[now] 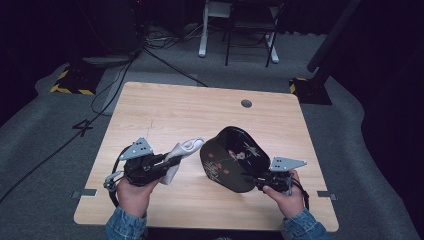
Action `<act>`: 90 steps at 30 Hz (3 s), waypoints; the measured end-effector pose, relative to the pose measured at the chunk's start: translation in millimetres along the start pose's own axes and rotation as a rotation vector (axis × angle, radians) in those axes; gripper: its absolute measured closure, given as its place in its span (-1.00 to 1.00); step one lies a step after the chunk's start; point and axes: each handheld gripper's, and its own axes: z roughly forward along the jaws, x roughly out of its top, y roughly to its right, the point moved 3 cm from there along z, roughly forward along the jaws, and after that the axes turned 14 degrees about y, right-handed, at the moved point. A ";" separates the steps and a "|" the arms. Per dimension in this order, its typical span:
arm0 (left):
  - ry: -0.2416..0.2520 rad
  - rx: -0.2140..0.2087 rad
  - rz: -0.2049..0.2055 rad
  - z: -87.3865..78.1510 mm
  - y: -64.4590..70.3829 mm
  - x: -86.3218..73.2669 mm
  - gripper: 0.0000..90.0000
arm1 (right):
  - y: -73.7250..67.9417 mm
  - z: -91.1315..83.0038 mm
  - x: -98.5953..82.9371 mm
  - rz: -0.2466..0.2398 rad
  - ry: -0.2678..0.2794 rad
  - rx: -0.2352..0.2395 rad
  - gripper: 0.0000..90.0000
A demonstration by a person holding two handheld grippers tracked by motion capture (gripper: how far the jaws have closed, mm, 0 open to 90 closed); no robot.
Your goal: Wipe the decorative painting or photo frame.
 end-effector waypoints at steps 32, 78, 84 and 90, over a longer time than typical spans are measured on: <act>-0.010 0.001 0.070 77.7 31.7 18.2 0.71 | -1.5 -0.3 -0.8 0.002 0.002 -0.011 0.78; -0.064 0.004 0.155 104.9 51.6 13.2 0.70 | -4.0 1.2 0.8 -0.015 -0.015 -0.012 0.79; -0.040 0.065 0.145 94.2 36.5 17.8 0.70 | -3.9 1.2 0.8 -0.013 -0.014 -0.011 0.78; -0.035 0.069 0.128 91.8 32.9 17.8 0.70 | -3.9 1.3 0.8 -0.013 -0.014 -0.010 0.79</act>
